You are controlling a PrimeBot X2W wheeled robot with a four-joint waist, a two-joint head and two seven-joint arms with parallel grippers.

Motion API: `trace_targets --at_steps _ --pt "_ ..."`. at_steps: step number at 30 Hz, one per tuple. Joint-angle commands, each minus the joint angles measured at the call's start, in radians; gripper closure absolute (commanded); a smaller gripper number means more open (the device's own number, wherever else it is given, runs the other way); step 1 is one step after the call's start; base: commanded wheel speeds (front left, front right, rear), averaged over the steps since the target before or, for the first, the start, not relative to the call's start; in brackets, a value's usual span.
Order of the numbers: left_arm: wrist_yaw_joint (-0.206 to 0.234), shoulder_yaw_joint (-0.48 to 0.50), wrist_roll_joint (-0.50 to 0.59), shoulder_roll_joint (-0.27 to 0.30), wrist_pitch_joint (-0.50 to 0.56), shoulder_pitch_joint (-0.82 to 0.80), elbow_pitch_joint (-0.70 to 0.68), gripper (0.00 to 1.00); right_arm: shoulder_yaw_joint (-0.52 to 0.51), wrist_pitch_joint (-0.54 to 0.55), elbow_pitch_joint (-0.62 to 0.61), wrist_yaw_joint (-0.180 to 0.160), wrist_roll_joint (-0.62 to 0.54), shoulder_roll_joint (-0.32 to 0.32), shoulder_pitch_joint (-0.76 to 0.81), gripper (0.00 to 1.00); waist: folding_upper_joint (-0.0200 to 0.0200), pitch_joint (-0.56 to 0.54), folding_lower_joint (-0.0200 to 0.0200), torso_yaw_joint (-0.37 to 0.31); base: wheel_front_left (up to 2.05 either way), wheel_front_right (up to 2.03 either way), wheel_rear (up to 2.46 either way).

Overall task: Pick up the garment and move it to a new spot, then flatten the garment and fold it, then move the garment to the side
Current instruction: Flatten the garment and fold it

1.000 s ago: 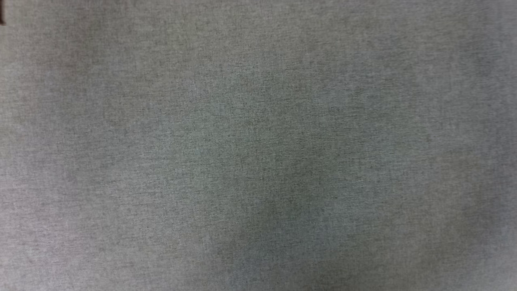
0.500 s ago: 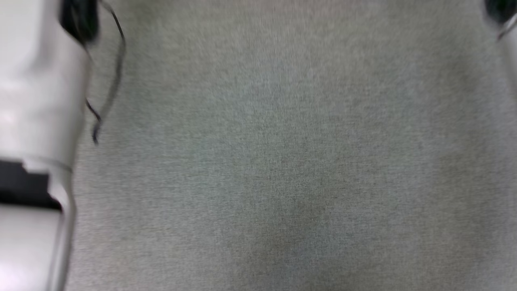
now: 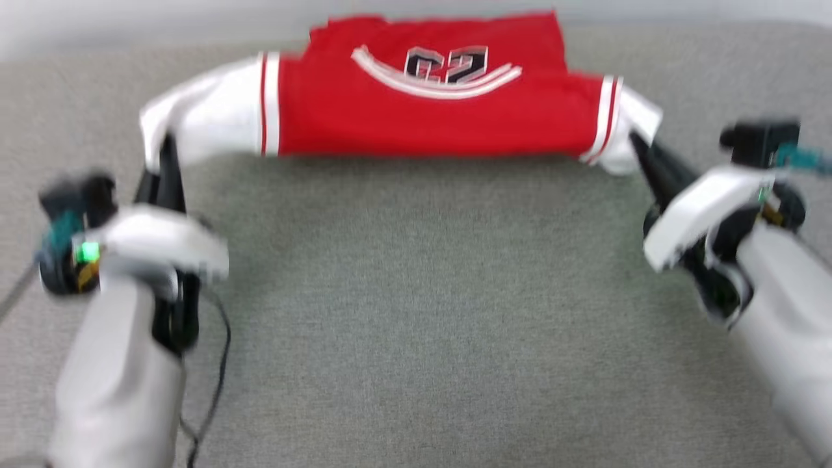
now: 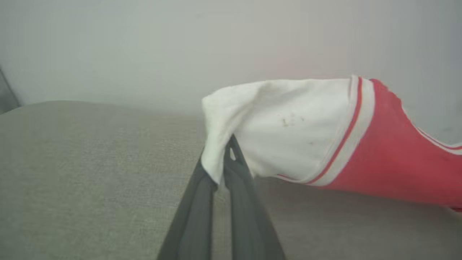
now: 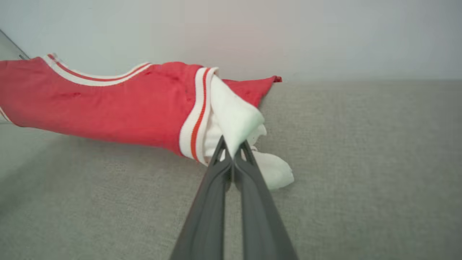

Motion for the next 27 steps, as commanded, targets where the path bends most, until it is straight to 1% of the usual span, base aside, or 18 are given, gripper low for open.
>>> trace_targets --at_steps 1,6,9,11,15,19,20,21,22,23,25,27 --pt "0.010 0.013 0.009 0.001 -0.005 0.059 -0.026 1.00 0.002 -0.011 -0.013 -0.001 0.011 -0.012 0.041 1.00 0.0000 -0.067 0.0002 -0.001 0.00 0.00 0.00" --pt "0.038 0.062 0.019 -0.016 -0.005 0.324 -0.173 1.00 0.013 -0.041 -0.079 -0.001 0.026 -0.039 0.210 1.00 0.0000 -0.146 0.0002 -0.005 0.00 0.00 0.00" --pt "0.060 0.062 0.022 -0.028 -0.004 0.457 -0.250 1.00 -0.005 -0.055 -0.120 -0.001 0.026 -0.060 0.309 1.00 0.0000 -0.185 0.0002 -0.001 0.00 0.00 0.00" --pt "0.076 0.056 0.024 -0.034 0.009 0.533 -0.301 1.00 -0.021 -0.062 -0.152 -0.001 0.025 -0.061 0.380 1.00 0.0000 -0.206 0.0002 0.004 0.00 0.00 0.00" --pt "0.095 0.041 0.019 -0.048 0.037 0.655 -0.380 1.00 -0.077 -0.074 -0.208 -0.001 -0.015 -0.066 0.518 1.00 0.0000 -0.240 0.0002 0.021 0.00 0.00 0.00" --pt "0.105 0.020 0.027 -0.048 0.055 0.738 -0.425 1.00 -0.144 -0.076 -0.253 -0.001 -0.077 -0.041 0.660 1.00 0.0000 -0.258 0.0002 0.034 0.00 0.00 0.00" --pt "0.107 0.012 0.030 -0.051 0.061 0.751 -0.429 1.00 -0.158 -0.065 -0.257 -0.001 -0.090 -0.032 0.690 0.88 0.0000 -0.261 0.0002 0.039 0.00 0.00 0.00" --pt "0.110 0.003 0.035 -0.056 0.061 0.761 -0.435 1.00 -0.171 -0.057 -0.264 -0.001 -0.111 -0.023 0.715 0.61 0.0000 -0.263 0.0002 0.044 0.00 0.00 0.00" --pt "0.111 -0.004 0.039 -0.058 0.059 0.765 -0.442 1.00 -0.187 -0.051 -0.267 -0.001 -0.128 -0.015 0.736 0.24 0.0000 -0.263 0.0002 0.050 0.00 0.00 0.00" --pt "0.113 -0.010 0.045 -0.059 0.057 0.769 -0.446 1.00 -0.205 -0.043 -0.273 -0.001 -0.139 -0.005 0.755 0.00 0.0000 -0.264 0.0002 0.056 0.00 0.00 0.00" --pt "0.114 -0.018 0.037 -0.072 0.064 0.772 -0.448 1.00 -0.241 -0.036 -0.290 -0.001 -0.166 0.011 0.790 0.00 0.0000 -0.268 0.0002 0.070 0.00 0.00 0.00" --pt "0.114 -0.030 0.051 -0.072 0.057 0.764 -0.456 1.00 -0.276 -0.039 -0.327 -0.001 -0.197 0.018 0.812 0.00 0.0000 -0.270 0.0002 0.084 0.00 0.00 0.00"
